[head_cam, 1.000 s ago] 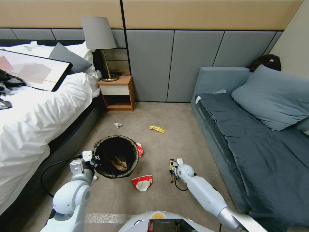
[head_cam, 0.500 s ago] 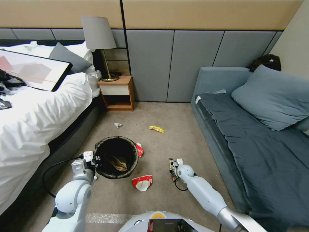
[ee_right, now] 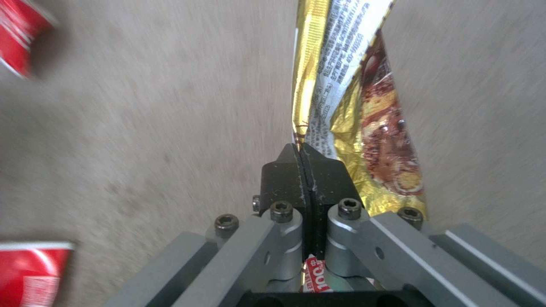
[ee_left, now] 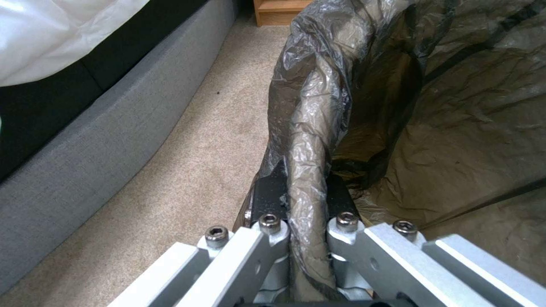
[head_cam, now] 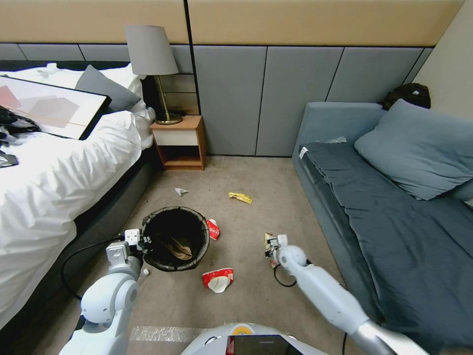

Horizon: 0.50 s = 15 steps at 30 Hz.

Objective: Pick up the trash bin, then pick up the garbage from the floor and place it into the trash bin.

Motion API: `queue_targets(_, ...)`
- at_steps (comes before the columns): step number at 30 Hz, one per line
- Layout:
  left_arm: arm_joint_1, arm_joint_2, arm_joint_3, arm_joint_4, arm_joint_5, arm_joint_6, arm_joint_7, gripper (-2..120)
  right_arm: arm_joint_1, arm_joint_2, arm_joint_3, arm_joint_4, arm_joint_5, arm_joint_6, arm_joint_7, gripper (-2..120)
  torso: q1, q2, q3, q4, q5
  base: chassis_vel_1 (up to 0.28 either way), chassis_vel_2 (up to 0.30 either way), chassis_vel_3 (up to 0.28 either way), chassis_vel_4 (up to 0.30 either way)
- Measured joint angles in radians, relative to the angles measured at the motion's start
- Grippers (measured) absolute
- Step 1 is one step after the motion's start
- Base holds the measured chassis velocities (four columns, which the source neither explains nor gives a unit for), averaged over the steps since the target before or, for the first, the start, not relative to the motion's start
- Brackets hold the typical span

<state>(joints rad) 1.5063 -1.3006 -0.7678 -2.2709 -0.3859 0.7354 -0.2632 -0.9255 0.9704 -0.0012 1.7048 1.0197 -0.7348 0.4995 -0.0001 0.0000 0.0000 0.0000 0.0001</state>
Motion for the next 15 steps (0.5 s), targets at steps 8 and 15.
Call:
queue_targets(8, 0.005, -0.009, 0.004, 0.008, 0.008, 0.0, -0.001, 0, -0.013, -0.078, 0.059, 0.241, 0.129, -0.002, 0.047, 0, 0.0, 0.0, 0.0, -0.0002, -0.0001, 0.0, 0.0, 0.0, 0.0)
queue_targets(15, 0.003, -0.021, 0.013, 0.022, 0.023, 0.0, 0.001, 0, 0.06, -0.114, 0.088, 0.458, 0.305, 0.049, 0.07, 0, 0.0, 0.0, 0.0, 0.0, -0.0001, 0.0, 0.0, 0.0, 0.0)
